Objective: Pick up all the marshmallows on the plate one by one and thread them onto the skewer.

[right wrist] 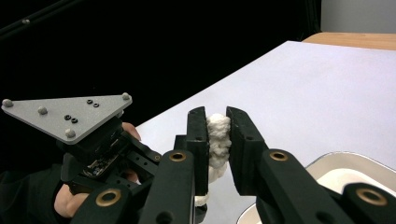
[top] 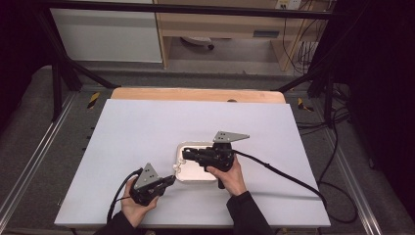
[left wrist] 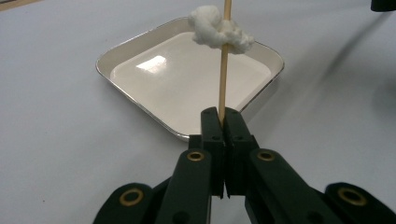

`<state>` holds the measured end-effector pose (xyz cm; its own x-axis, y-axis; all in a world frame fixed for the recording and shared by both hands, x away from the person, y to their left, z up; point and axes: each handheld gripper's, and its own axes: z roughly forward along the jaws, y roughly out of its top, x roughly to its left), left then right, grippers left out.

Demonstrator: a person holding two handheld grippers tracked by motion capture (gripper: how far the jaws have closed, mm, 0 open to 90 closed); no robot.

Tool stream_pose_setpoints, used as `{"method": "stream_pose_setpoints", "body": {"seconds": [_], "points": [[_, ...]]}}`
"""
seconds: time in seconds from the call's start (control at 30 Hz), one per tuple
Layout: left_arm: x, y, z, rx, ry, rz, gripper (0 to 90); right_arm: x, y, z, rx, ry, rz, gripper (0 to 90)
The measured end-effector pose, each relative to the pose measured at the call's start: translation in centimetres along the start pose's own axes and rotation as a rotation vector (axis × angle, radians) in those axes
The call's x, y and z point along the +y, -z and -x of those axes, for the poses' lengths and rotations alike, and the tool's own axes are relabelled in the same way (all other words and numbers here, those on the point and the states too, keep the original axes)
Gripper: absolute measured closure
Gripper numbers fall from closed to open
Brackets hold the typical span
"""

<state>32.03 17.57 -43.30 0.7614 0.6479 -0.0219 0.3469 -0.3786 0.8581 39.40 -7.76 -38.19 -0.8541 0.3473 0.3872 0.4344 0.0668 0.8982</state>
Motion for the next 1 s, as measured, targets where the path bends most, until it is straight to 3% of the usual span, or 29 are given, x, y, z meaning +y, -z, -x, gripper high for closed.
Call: {"method": "stream_pose_setpoints", "body": {"seconds": [1.0], "points": [[-0.11,-0.10,0.16,0.010,-0.020,-0.025,88.9,-0.65,-0.34,0.15,0.008,-0.012,-0.022,81.2]]}}
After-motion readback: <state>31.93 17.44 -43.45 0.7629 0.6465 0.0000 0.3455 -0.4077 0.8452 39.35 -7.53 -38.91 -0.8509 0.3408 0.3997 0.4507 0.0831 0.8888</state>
